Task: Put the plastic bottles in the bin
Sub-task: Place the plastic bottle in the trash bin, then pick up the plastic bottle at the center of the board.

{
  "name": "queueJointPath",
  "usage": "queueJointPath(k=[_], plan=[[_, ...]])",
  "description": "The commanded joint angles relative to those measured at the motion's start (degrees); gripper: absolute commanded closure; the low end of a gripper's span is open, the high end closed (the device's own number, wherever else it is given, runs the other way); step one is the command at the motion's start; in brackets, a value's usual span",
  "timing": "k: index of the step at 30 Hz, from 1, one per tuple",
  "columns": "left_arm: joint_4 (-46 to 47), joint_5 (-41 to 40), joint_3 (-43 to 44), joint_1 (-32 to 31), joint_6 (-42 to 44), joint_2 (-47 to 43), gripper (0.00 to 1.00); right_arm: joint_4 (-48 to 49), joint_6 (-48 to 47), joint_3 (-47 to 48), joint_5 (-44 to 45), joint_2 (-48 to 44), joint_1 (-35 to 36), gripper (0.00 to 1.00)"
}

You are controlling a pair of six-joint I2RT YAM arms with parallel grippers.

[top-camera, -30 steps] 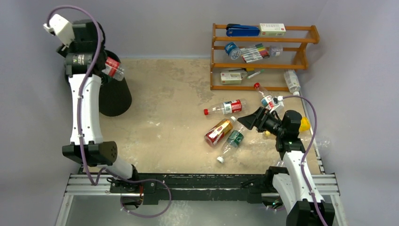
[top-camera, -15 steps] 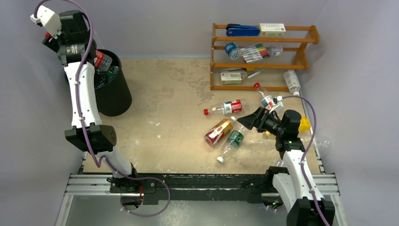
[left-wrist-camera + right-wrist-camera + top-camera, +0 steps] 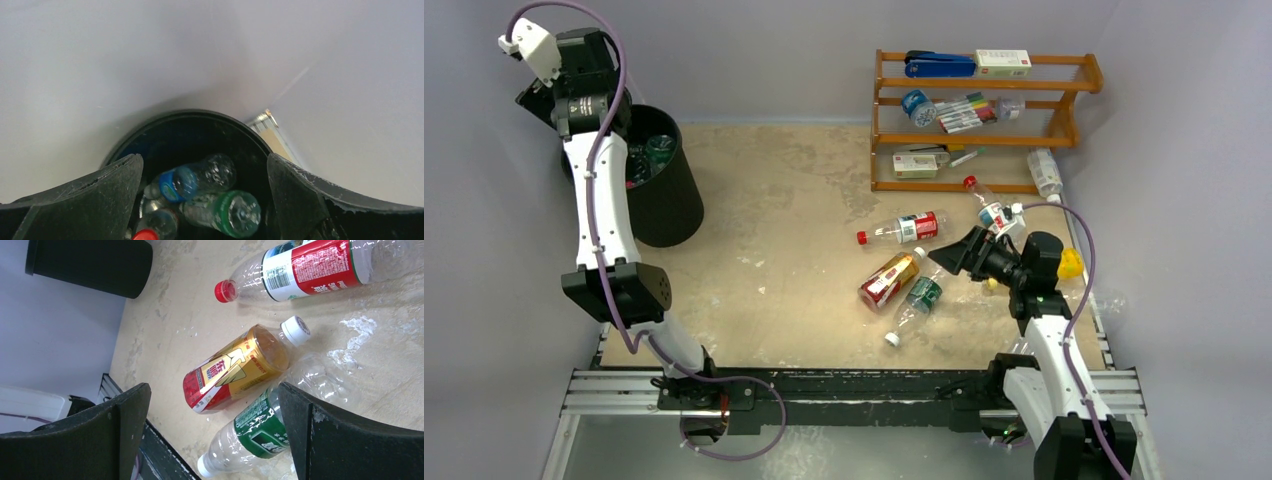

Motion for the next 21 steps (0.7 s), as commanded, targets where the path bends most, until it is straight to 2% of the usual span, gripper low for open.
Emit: queueJointPath(k=[1,9,13,21], plan=[[0.65,12.63,-2.40,0.34,-0.05,-6.58,0.06,-0.50,-2.07,3.91,0.56,1.10,0.38,0.00],[4.06,35.82,-18.56,0.21,-2.73,-17.48,0.06,-6.04,-5.89,10.90,2.47,8.71,0.37,0.00],[5.81,41.96,-26.38,0.10,-3.43,-22.50,0.06,-7.30,-5.68,14.27,3.49,10.01,0.38,0.00],[7.07,54.03,-33.00,-1.01,-5.71,-28.49,0.06,-13.37,-5.96,21.20,6.32,11.10,0.64,0.00]])
